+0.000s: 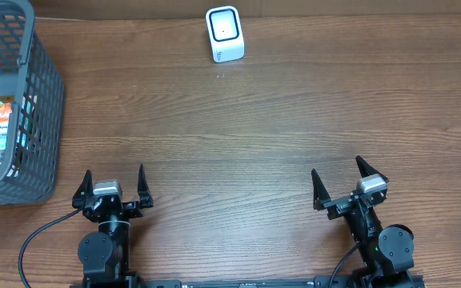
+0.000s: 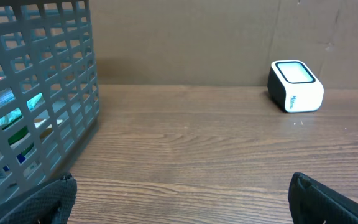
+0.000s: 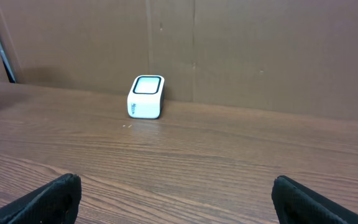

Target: Scan the item barcode

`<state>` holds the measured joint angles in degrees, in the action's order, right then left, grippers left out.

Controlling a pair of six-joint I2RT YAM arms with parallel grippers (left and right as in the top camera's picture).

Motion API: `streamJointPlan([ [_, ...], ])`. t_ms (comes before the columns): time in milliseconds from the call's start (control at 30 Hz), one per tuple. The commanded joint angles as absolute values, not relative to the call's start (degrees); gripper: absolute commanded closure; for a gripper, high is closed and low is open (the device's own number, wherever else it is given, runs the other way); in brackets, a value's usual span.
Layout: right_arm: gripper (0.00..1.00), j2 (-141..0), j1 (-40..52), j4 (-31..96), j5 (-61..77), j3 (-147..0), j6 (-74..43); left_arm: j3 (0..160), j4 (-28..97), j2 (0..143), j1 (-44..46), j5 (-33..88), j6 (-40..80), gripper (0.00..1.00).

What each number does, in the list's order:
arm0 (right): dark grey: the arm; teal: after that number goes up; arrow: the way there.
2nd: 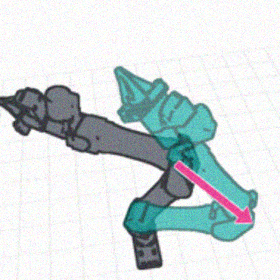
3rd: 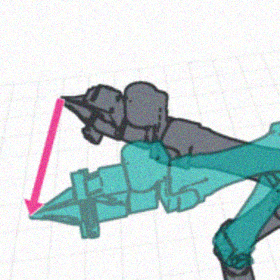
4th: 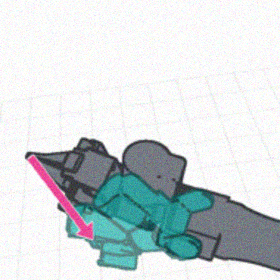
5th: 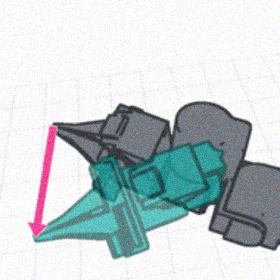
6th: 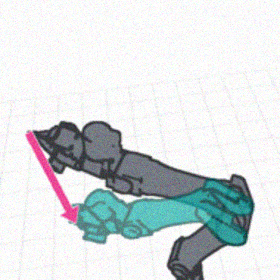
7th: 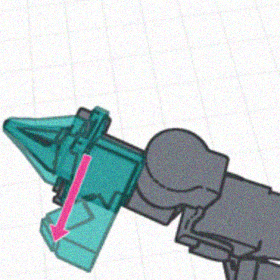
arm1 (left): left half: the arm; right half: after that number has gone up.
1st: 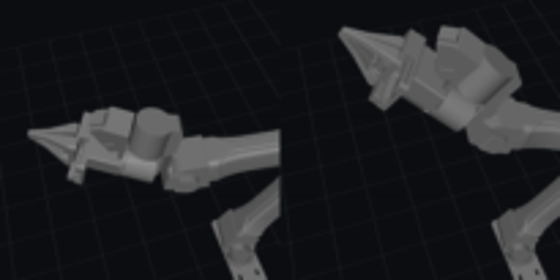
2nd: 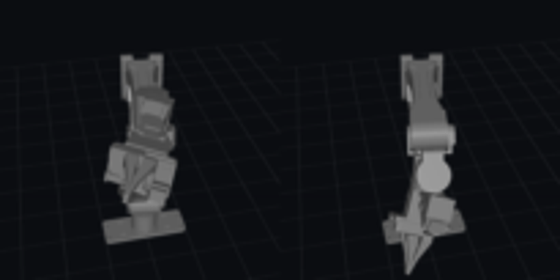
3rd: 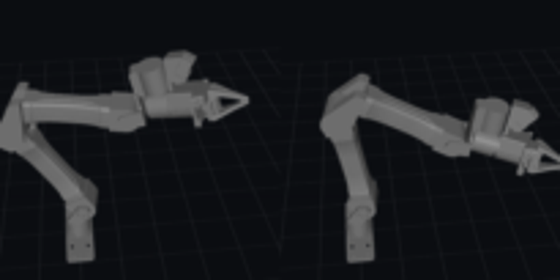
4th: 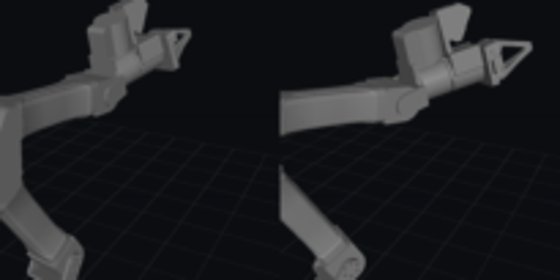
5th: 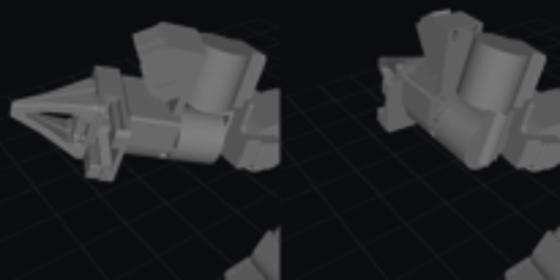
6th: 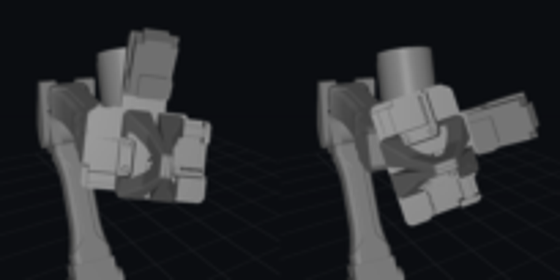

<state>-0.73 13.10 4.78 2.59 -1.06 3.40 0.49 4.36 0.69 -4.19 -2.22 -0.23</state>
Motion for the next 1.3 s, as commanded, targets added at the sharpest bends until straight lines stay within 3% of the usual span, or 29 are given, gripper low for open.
streamJointPlan([
  [0,0.0,-0.2,12.8,4.6,2.7,-0.4,3.7,0.3,4.2,0.3,-3.9,-3.0,-1.3,0.0],
  [1267,0.0,-0.2,12.8,4.6,2.7,-0.4,3.7,0.3,4.1,0.3,-3.9,-3.0,1.0,0.0],
])
